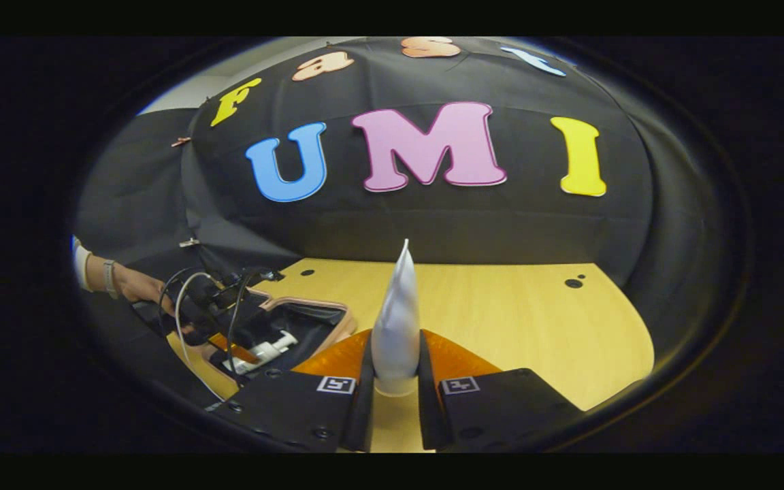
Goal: First open the suitcase, pack the skin care products into it, and then close the suitcase.
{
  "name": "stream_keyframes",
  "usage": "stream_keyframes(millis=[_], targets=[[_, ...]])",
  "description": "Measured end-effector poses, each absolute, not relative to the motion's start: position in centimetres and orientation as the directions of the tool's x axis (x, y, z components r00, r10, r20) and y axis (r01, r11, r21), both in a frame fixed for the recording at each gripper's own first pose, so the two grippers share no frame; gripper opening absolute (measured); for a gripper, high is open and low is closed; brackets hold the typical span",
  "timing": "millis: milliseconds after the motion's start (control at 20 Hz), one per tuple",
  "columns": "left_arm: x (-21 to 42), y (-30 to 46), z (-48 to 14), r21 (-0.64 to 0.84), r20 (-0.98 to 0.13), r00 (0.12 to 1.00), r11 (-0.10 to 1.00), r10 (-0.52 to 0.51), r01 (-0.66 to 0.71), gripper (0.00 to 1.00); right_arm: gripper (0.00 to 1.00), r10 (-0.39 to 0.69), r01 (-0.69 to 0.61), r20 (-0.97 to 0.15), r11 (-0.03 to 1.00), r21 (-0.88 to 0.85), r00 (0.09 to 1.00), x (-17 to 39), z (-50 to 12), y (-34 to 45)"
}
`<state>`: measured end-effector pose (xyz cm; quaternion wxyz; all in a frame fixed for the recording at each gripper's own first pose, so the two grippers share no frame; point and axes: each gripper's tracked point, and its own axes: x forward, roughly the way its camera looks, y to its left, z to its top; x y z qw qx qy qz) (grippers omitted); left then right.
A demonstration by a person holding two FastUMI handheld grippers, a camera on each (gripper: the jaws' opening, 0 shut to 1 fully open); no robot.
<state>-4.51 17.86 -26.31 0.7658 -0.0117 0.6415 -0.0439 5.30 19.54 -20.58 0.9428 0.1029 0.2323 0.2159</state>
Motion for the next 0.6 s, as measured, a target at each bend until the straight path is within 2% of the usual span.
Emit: stream_keyframes(millis=[100, 150, 300, 400, 450, 500, 550, 600], targets=[[-3.9, 17.8, -23.2, -0.102, -0.945, 0.302, 0.992, -0.121, 0.078, 0.91, 0.24, 0.505, -0.399, -0.393, 0.858, 0.323, 0.768, 5.2, -20.2, 22.6], [-3.7, 18.1, -21.5, -0.112, -0.92, 0.368, 0.991, -0.134, 0.079, 0.92, 0.37, 0.532, -0.411, -0.399, 0.841, 0.352, 0.746, 5.2, -20.2, 24.1], [-4.0, 20.7, -16.5, -0.137, -0.836, 0.532, 0.99, -0.135, 0.037, 0.92, 0.24, 0.635, -0.426, -0.486, 0.768, 0.478, 0.601, 4.0, -21.8, 30.4], [-5.3, 23.8, -14.0, -0.138, -0.793, 0.602, 0.99, -0.095, -0.026, 0.92, 0.24, 0.68, -0.415, -0.531, 0.732, 0.54, 0.506, 3.2, -23.6, 34.4], [-6.1, 25.7, -13.0, -0.137, -0.777, 0.627, 0.988, -0.066, -0.065, 0.92, 0.31, 0.689, -0.396, -0.567, 0.724, 0.564, 0.452, 2.8, -24.9, 36.4], [-7.1, 27.6, -12.4, -0.14, -0.767, 0.641, 0.985, -0.042, -0.103, 0.92, 0.31, 0.687, -0.374, -0.601, 0.727, 0.576, 0.409, 2.2, -26.2, 38.0], [-8.4, 29.5, -12.1, -0.14, -0.767, 0.642, 0.979, -0.014, -0.146, 0.92, 0.24, 0.675, -0.349, -0.645, 0.738, 0.577, 0.359, 1.6, -27.8, 39.1], [-9.7, 31.5, -12.1, -0.135, -0.767, 0.641, 0.971, 0.024, -0.198, 0.92, 0.31, 0.654, -0.322, -0.691, 0.755, 0.571, 0.308, 0.8, -29.3, 39.8]])
